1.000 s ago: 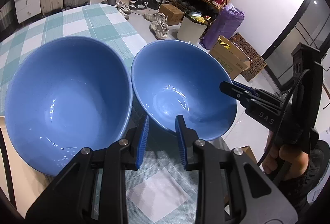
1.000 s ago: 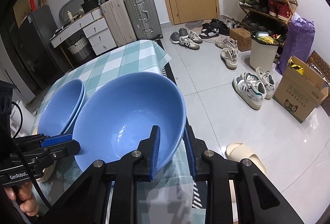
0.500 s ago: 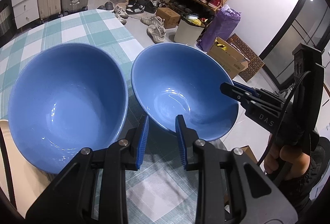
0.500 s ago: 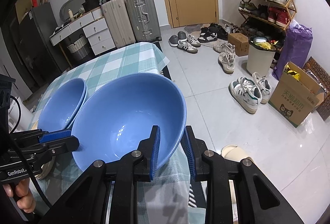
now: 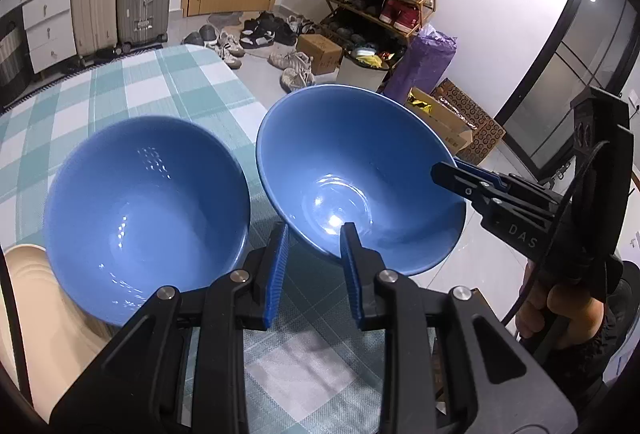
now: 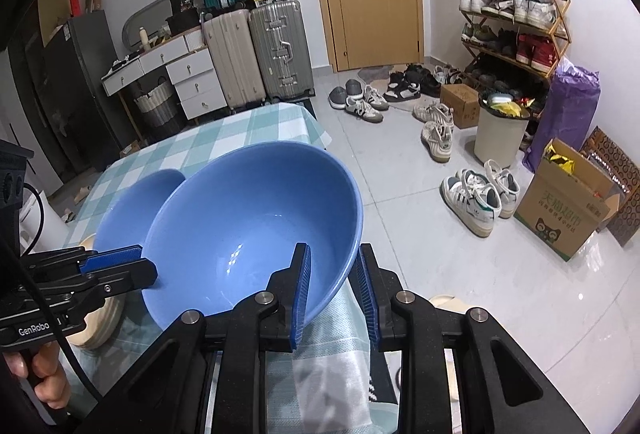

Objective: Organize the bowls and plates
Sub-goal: 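Lift and carry the blue bowl with both tools over the nested bowls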

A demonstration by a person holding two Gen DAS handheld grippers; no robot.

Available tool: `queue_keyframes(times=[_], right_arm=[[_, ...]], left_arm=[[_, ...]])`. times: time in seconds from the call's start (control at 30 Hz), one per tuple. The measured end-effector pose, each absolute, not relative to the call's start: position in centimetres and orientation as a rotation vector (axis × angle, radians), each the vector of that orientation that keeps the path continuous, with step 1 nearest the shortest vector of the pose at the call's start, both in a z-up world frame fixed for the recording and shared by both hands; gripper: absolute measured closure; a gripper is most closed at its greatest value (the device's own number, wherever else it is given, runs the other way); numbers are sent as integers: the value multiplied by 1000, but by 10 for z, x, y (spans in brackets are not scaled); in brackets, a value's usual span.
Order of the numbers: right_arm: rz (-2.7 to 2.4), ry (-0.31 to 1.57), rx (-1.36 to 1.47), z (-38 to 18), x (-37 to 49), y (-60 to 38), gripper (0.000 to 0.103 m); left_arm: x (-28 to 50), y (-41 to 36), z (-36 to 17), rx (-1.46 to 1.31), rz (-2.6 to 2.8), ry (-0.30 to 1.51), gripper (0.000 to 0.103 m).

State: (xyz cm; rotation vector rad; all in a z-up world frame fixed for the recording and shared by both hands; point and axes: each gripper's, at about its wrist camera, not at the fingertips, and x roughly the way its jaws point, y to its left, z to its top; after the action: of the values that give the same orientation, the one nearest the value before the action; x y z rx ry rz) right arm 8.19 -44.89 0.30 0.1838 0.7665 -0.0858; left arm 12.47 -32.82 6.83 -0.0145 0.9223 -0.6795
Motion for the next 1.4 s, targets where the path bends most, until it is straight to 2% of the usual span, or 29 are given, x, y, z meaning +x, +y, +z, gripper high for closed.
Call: queue_keyframes(times=[0.8, 1.4], right_arm=[[-54, 674, 104, 65, 69, -392, 78], [31, 659, 72, 76, 95, -332, 78]], left_arm=[[82, -271, 137, -58, -626, 791, 79], [65, -202, 166, -102, -537, 757, 79]])
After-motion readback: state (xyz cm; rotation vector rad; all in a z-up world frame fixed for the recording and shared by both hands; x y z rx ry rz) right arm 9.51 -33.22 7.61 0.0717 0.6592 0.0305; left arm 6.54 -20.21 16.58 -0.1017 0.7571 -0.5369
